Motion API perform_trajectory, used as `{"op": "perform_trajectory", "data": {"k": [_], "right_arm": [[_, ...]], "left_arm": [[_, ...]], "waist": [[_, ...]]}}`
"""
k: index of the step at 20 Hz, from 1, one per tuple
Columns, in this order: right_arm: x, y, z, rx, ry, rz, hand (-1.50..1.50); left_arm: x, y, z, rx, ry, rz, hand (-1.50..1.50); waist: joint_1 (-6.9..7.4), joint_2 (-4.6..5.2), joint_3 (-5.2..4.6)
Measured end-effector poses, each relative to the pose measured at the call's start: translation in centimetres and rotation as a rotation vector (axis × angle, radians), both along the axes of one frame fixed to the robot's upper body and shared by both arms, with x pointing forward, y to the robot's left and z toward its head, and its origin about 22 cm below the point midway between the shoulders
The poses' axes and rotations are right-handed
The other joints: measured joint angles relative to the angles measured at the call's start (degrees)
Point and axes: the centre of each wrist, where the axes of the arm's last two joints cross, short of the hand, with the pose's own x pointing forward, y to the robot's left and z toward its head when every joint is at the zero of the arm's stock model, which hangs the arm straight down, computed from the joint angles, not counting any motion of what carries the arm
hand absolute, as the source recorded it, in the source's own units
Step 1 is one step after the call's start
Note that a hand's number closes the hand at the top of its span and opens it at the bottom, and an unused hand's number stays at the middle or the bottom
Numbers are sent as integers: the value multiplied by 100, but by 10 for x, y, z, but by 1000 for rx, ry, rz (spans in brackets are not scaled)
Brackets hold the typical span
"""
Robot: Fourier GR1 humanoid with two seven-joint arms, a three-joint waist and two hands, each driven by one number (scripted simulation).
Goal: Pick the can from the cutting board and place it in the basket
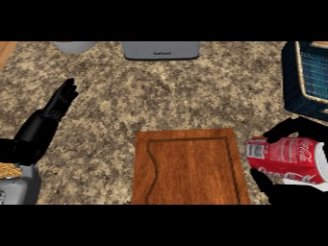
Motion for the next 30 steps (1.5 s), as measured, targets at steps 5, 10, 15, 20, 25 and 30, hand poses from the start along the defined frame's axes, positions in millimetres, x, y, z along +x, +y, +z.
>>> {"op": "perform_trajectory", "data": {"k": [5,10,15,20,25,30], "right_arm": [[-20,-12,46,90,-54,-67,150],[-18,-28,81,81,-73,-166,150],[2,-47,114,47,-101,-253,150],[33,-50,129,44,-120,-332,150],[72,-71,138,73,-150,-433,150],[106,-97,149,126,-200,-539,150]], "left_arm": [[1,-1,-4,3,3,-12,0],[8,-1,0,-3,2,-11,0],[10,-4,-3,1,-5,-8,0],[6,-7,2,4,-7,-19,0],[16,-14,2,-1,-2,-28,0],[12,-12,8,-1,-12,-35,0]], "waist": [[40,12,-4],[74,22,-5],[104,31,-3],[150,38,-4],[164,57,0],[206,60,-1]]}}
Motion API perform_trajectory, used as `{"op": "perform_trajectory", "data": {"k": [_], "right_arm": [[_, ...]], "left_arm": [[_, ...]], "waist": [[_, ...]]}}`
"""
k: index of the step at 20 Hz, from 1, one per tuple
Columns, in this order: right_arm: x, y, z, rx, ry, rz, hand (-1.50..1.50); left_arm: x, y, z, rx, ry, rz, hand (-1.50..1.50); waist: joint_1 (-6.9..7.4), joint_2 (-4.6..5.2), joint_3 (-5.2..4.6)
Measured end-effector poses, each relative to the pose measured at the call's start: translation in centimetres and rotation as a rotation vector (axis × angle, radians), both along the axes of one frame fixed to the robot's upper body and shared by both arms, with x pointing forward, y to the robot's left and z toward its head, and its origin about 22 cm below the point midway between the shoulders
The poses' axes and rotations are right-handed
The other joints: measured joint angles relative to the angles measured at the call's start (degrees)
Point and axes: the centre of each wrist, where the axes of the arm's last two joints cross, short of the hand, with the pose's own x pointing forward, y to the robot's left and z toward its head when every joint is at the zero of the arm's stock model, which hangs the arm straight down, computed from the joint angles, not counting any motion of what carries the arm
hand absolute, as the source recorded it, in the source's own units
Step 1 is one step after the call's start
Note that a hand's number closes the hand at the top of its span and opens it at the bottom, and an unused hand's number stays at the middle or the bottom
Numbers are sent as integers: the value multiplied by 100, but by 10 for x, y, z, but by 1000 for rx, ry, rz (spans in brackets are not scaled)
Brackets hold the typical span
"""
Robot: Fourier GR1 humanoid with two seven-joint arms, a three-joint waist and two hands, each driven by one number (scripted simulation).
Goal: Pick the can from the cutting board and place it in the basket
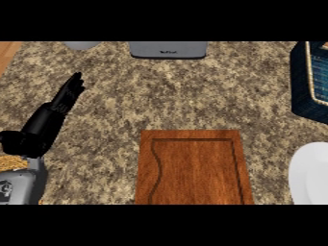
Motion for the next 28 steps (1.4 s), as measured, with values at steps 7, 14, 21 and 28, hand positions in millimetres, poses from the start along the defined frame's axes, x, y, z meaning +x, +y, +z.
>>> {"op": "perform_trajectory", "data": {"k": [7,14,21,28], "right_arm": [[39,-51,7,12,-5,-90,150],[59,-92,-24,6,47,-95,150],[67,-130,-71,-19,2,-130,150],[68,-152,-94,-16,-91,-204,-150]], "left_arm": [[-1,2,-3,-4,7,-6,0],[-4,4,-3,-6,3,-1,0],[-3,0,0,1,-3,-4,0],[2,-3,-5,-4,-3,-16,0]], "waist": [[6,5,1],[-9,2,3],[23,19,7],[68,43,12]]}}
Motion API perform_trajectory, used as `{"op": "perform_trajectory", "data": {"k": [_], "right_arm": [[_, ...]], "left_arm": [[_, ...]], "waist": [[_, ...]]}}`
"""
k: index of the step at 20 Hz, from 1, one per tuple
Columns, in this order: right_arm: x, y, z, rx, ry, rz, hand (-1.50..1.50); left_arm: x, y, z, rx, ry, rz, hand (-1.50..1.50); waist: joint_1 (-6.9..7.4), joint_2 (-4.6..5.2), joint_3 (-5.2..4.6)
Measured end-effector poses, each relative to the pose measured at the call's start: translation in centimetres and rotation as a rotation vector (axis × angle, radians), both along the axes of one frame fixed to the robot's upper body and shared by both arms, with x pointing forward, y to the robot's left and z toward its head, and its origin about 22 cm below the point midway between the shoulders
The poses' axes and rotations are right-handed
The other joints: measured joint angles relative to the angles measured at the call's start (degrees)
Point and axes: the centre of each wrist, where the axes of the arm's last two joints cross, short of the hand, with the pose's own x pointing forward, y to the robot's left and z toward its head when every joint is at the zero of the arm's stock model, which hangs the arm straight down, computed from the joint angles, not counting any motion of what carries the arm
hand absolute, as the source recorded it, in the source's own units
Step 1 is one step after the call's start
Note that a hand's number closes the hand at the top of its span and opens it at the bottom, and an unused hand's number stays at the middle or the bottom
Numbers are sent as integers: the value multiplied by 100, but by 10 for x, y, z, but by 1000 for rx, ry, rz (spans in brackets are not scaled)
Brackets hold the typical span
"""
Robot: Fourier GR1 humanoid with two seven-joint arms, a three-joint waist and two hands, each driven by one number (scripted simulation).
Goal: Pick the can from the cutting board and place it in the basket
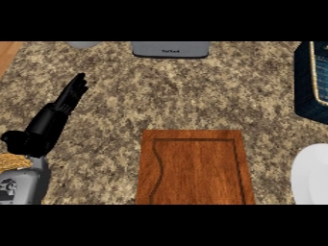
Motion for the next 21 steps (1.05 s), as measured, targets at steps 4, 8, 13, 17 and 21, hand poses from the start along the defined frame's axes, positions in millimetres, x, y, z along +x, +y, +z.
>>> {"op": "perform_trajectory", "data": {"k": [4,8,13,17,21], "right_arm": [[0,-9,3,33,-37,-8,-150],[-1,-14,0,8,-45,3,-150],[0,-17,10,28,-102,40,-150],[-5,-25,24,107,-164,58,-150],[-22,-44,38,232,-198,36,-150]], "left_arm": [[2,-4,-2,1,-3,-2,0],[1,-4,-5,5,-7,-4,0],[3,-6,0,7,-4,-2,0],[-1,-3,2,5,1,-3,0],[-5,-1,2,4,2,5,0]], "waist": [[13,5,0],[31,11,0],[34,10,2],[26,0,1],[-7,-12,0]]}}
